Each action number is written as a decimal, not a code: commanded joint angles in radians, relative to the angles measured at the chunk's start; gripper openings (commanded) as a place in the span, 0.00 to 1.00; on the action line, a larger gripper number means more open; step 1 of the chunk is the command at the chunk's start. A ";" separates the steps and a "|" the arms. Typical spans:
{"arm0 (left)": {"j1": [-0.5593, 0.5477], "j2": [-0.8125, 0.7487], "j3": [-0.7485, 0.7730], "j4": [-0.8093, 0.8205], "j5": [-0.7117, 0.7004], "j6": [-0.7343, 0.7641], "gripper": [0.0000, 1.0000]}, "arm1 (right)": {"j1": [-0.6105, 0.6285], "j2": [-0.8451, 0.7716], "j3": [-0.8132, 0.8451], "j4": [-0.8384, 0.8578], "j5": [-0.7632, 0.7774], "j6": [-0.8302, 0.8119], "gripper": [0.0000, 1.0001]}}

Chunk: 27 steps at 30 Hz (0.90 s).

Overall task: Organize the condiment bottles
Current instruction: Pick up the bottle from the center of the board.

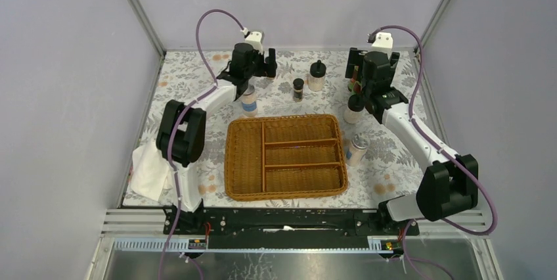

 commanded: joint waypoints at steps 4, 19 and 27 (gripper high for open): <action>-0.024 -0.132 -0.111 0.201 -0.016 0.048 0.99 | 0.015 -0.120 -0.067 0.170 -0.025 -0.023 1.00; -0.098 -0.188 -0.232 0.318 -0.104 0.102 0.99 | 0.019 -0.174 -0.133 0.206 -0.033 -0.053 1.00; -0.098 -0.121 -0.202 0.330 -0.114 0.089 0.99 | 0.019 -0.193 -0.151 0.229 -0.079 -0.090 1.00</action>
